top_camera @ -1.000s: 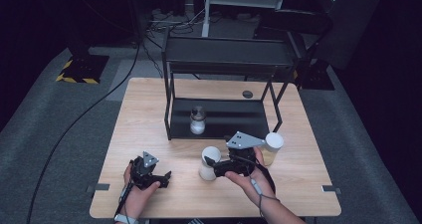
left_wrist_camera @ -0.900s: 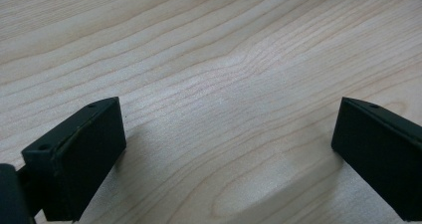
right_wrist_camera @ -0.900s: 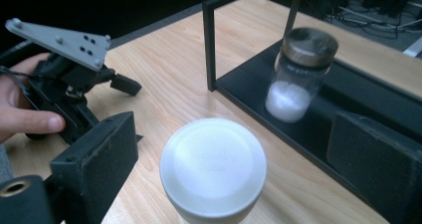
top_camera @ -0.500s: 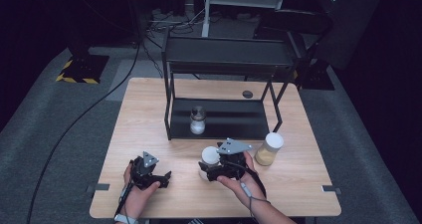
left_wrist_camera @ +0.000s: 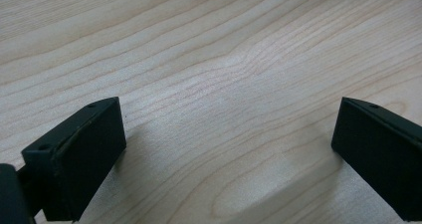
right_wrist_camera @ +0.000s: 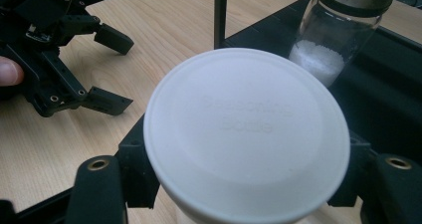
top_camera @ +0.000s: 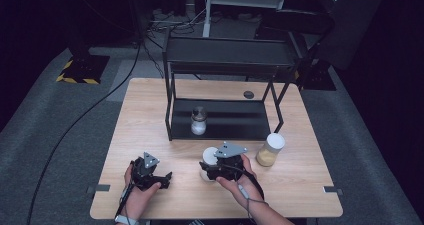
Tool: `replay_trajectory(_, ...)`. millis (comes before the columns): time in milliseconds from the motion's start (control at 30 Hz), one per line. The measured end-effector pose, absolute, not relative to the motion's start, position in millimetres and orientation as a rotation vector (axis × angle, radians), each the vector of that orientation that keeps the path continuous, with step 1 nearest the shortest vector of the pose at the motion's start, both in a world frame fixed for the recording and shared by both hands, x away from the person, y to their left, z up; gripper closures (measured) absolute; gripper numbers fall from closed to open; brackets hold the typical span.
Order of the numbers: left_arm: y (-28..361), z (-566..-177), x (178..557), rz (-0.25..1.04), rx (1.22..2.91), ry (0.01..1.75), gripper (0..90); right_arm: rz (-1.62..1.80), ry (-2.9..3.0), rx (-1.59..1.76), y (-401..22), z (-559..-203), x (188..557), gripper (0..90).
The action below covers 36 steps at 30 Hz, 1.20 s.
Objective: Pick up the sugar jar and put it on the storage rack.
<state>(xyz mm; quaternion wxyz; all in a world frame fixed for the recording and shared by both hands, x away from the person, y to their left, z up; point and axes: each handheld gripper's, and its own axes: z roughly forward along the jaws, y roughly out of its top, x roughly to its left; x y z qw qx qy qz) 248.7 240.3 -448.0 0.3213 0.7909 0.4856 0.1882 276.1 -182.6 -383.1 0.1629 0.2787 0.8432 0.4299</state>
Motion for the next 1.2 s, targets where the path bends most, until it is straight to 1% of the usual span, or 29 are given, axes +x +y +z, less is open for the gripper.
replay_trajectory(267,240,-448,249,0.494,2.077,1.276,0.6,1.228,2.401,0.768,-182,-379,275,33.5)
replay_trajectory(733,240,-448,249,0.494,2.077,1.276,0.6,1.272,2.360,0.727,-187,-344,279,33.5)
replay_trajectory(1200,240,-448,249,0.494,2.076,1.276,0.6,1.289,2.334,0.723,-188,-321,289,33.5)
